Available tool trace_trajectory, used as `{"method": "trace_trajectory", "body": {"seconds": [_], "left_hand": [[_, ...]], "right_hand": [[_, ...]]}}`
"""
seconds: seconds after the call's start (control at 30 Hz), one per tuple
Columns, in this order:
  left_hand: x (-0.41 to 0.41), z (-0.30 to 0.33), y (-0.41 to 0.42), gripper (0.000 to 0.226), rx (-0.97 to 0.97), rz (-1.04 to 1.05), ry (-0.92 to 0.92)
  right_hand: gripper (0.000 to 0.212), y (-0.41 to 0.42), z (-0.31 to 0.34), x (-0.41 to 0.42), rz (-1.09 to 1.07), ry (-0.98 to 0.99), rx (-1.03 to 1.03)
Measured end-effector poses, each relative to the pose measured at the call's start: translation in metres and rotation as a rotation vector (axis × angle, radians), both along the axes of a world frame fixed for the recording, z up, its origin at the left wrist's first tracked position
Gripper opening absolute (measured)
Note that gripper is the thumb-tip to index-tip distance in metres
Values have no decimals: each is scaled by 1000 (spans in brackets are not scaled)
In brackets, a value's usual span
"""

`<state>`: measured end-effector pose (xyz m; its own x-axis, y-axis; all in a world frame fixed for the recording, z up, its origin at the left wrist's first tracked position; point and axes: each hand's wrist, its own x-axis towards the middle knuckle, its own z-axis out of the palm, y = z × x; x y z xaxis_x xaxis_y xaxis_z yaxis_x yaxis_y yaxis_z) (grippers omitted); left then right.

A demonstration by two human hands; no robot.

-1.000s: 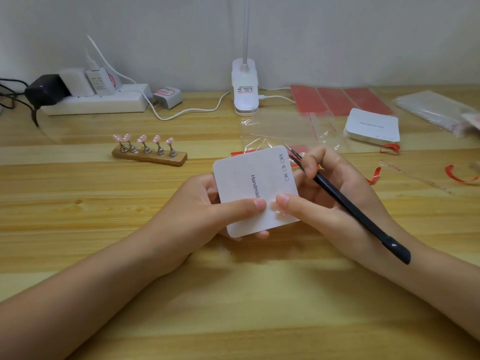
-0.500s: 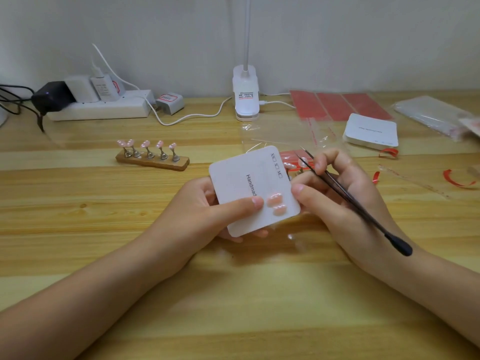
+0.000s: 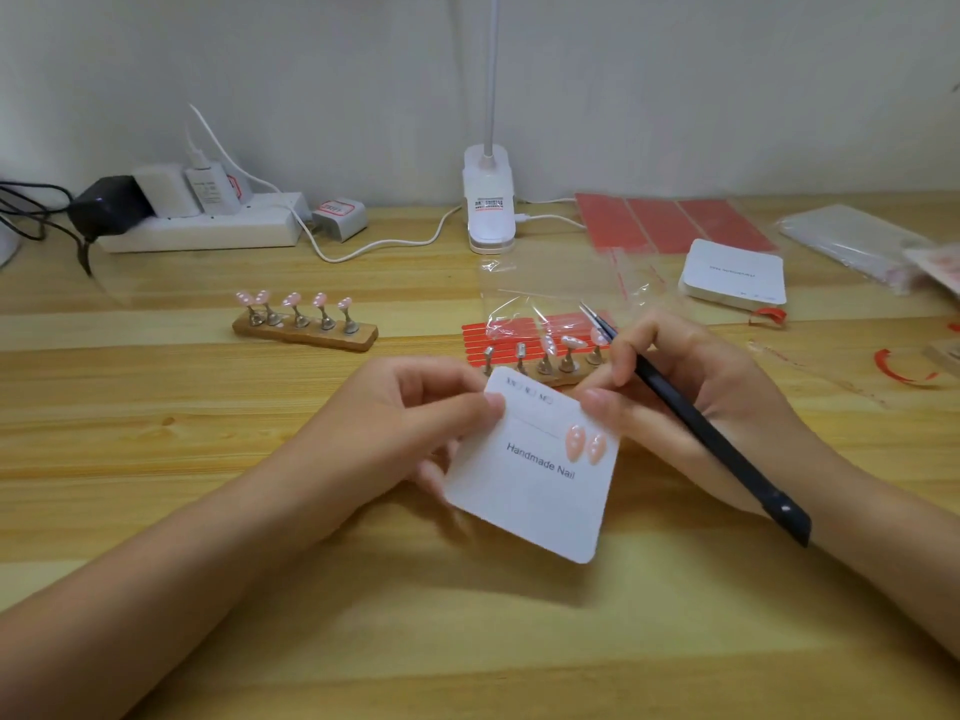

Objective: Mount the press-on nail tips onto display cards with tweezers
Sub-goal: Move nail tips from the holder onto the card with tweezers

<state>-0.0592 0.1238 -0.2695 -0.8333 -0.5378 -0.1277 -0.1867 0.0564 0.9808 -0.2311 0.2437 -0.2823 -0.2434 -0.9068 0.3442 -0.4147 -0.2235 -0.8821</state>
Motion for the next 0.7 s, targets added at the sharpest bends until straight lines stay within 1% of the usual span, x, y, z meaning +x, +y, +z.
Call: {"method": "trace_trajectory", "body": {"seconds": [0.1,0.2,0.3,0.4,0.43,0.5,0.6,0.63,0.7], "left_hand": [[2,2,-2,24,-140,-32,-108],[3,1,-6,25,-318,-69,-195],[3,-2,-9,30,-525,-122,-240],[5,-6,-10,33,-776,-155,-269],[5,-8,-10,34,-847,-160,-272],[4,-9,-9,34,-910,-160,-269],[3,-10,-9,34,-935,-168,-281],[3,-9,-9,34,-942,-178,-285],[1,-6,-11,34,-935,-195,-269]], "right_hand": [[18,-2,-3,-1,-42,-7,-21],[20,-4,-7,-2,-99,54,-11],[21,-4,-13,-3,-104,171,-25],[23,-6,-18,-2,-116,357,-79],[20,-6,-19,-2,-116,416,-100],[14,-7,-19,-2,-118,491,-124],[11,-6,-18,-1,-179,526,-177],[11,-6,-17,0,-213,503,-197],[16,-5,-13,2,-254,345,-210]]}}
